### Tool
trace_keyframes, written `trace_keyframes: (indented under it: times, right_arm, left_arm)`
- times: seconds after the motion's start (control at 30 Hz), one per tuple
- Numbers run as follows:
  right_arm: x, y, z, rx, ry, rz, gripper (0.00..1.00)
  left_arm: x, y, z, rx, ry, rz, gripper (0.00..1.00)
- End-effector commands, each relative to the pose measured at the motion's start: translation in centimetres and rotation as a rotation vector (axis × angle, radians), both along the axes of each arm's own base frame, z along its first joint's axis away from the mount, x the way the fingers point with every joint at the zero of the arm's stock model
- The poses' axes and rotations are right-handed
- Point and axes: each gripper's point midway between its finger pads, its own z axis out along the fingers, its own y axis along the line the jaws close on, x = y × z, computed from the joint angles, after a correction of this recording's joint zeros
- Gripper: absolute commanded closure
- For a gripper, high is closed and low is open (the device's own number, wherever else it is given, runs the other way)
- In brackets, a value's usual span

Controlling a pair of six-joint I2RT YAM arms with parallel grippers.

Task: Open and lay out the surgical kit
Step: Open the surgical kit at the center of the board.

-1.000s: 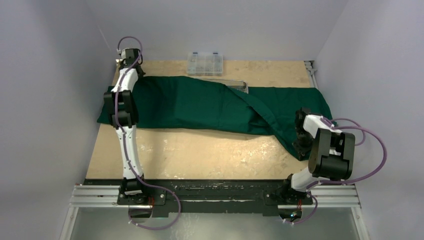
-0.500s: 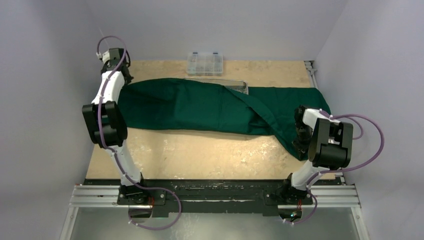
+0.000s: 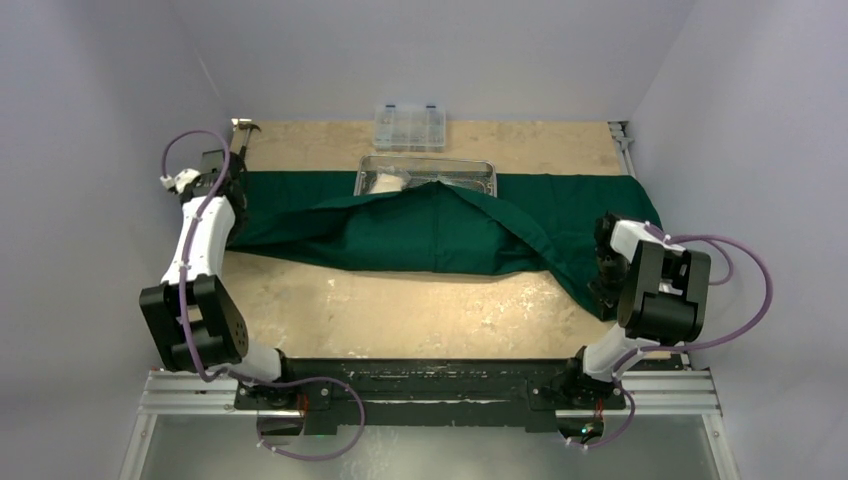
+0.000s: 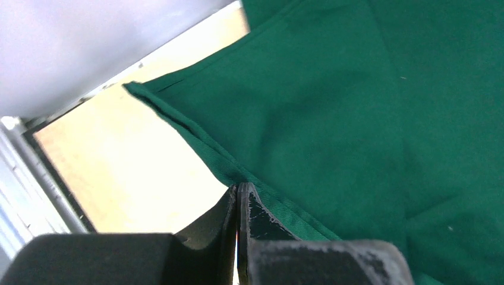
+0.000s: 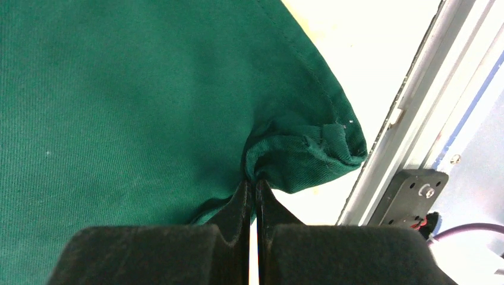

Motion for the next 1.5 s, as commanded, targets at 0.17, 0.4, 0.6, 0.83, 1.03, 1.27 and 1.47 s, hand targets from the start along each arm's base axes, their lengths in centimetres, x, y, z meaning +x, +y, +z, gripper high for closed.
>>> trace_keyframes:
  times: [0.17,0.4,0.6,0.83,1.03,1.27,1.47]
  right_arm:
    - [2.4,-4.4,-1.5,-0.111,-0.253,-0.178,1.0]
    - [-1.7,-6.6,-0.8,-0.197,-0.165,-0.322,1.0]
    - [-4.5,-7.7,0.1,-0.303,-0.108,-0.413,1.0]
    - [-5.0,-8.9,2.5,-0.4,-0.051,-0.477,1.0]
    - [-3.1,-9.6,4.0,-0.392,-0.149,-0.452,0.4]
    - [0.9,-8.5,6.8,-0.344,-0.313,-0.258,0.24]
    - [9.9,-6.2,10.4,-0.324,-0.5,0.114,0.25]
  left_arm:
    - [-10.3,1.0,-2.2,-0.03,0.106,0.266,1.0]
    - [-15.3,1.0,-2.9,0.0,0.141,0.422,1.0]
    - [-17.4,2.1,-1.7,0.097,0.148,0.555,1.0]
    - [-15.6,4.4,0.3,0.189,0.093,0.626,0.87]
    - [-12.2,5.4,1.8,0.178,0.03,0.554,0.49]
    - [-4.9,3.5,4.0,0.091,-0.135,0.286,0.49]
    - [3.2,-1.0,3.8,0.015,-0.243,-0.092,0.49]
